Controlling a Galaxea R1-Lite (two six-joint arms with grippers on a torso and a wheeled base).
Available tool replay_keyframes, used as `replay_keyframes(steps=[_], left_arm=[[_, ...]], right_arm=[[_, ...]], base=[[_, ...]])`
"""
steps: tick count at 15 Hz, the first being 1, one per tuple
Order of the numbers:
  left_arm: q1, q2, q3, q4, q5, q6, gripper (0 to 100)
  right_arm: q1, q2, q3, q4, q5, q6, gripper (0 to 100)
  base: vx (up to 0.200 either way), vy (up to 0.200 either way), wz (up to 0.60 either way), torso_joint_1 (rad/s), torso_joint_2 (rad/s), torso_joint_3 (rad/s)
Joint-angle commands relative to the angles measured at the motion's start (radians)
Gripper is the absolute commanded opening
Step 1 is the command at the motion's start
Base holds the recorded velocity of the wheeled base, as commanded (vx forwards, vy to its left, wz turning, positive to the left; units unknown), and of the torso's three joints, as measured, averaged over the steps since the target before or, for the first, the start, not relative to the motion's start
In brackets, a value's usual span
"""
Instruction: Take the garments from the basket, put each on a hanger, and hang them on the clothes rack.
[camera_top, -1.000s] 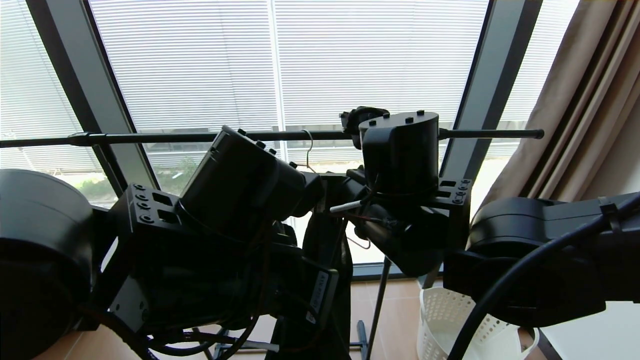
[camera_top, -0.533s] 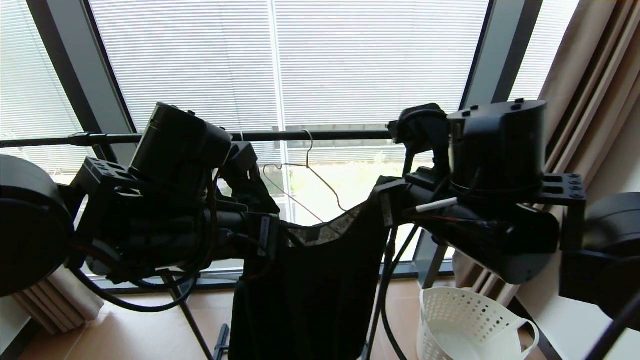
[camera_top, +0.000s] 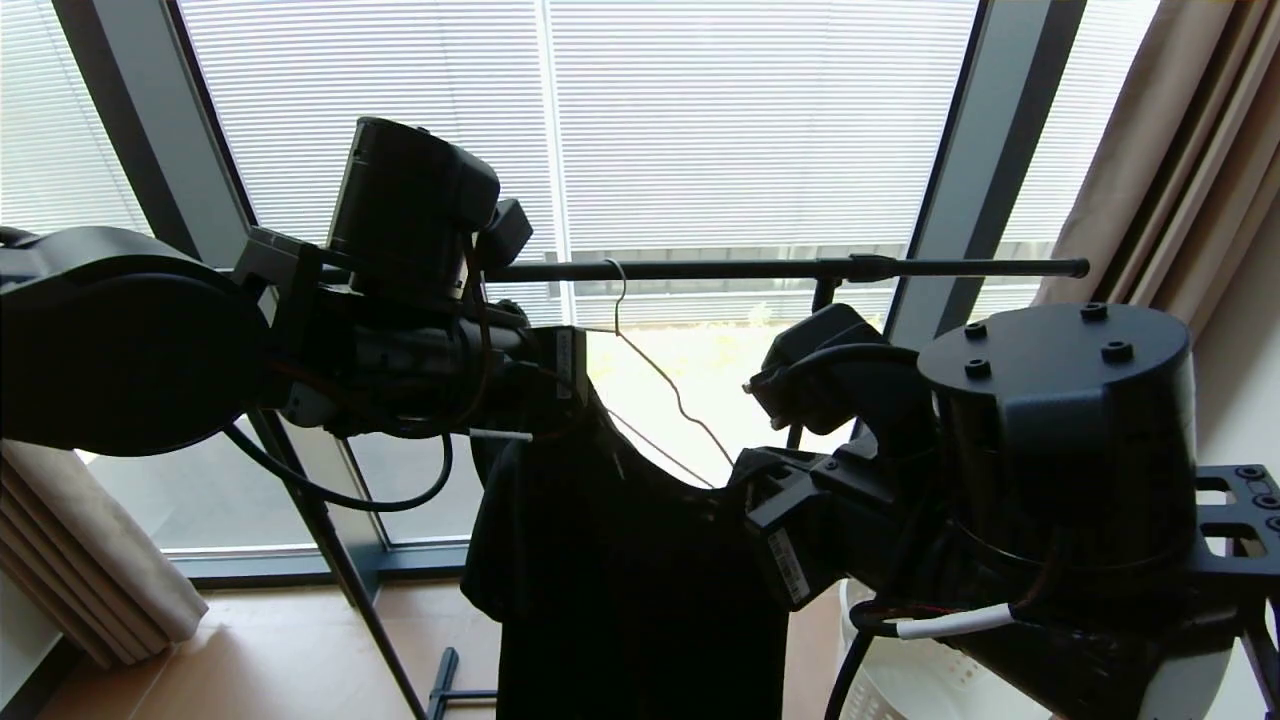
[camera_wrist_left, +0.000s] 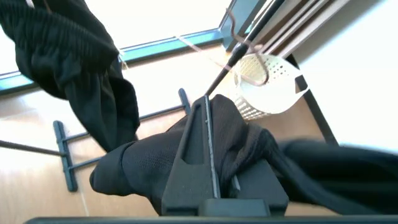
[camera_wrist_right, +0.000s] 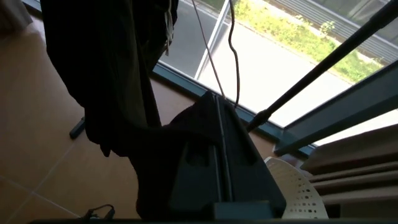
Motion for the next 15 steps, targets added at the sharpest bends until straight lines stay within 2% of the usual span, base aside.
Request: replay_keyframes(steps=[1, 2, 5, 7, 9, 12, 13, 15], left_arm=[[-0.012, 0.010, -0.028, 0.001, 0.001, -0.002, 0], [-0.019, 0.008, -0.032, 0.003, 0.001, -0.002, 0], [-0.049, -0.007, -0.043, 0.003, 0.030, -0.002, 0], [-0.061, -0.016, -0.057, 0.003, 0.056, -0.001, 0], [-0.069, -0.025, -0.058, 0.003, 0.059, -0.002, 0], [-0.083, -0.024, -0.062, 0.003, 0.096, -0.001, 0], [-0.083, -0.024, -0.062, 0.003, 0.100, -0.001, 0], [-0.089, -0.024, -0.060, 0.003, 0.102, -0.002, 0]], right_arm=[[-0.022, 0.020, 0.016, -0.003, 0.005, 0.001, 0], [-0.028, 0.031, 0.016, -0.004, 0.006, -0.001, 100], [-0.036, 0.049, 0.057, -0.007, 0.077, -0.028, 100], [-0.039, 0.037, 0.117, -0.050, 0.175, -0.081, 100], [-0.053, 0.020, 0.198, -0.175, 0.275, -0.139, 100], [-0.093, -0.018, 0.359, -0.403, 0.465, -0.295, 100], [-0.096, -0.022, 0.391, -0.469, 0.511, -0.318, 100], [-0.096, -0.018, 0.407, -0.561, 0.543, -0.317, 100]], base=[[0.000, 0.000, 0.00, 0.000, 0.00, 0.000], [0.000, 0.000, 0.00, 0.000, 0.00, 0.000], [0.000, 0.000, 0.00, 0.000, 0.00, 0.000], [0.000, 0.000, 0.00, 0.000, 0.00, 0.000], [0.000, 0.000, 0.00, 0.000, 0.00, 0.000], [0.000, 0.000, 0.00, 0.000, 0.00, 0.000], [0.000, 0.000, 0.00, 0.000, 0.00, 0.000], [0.000, 0.000, 0.00, 0.000, 0.00, 0.000]])
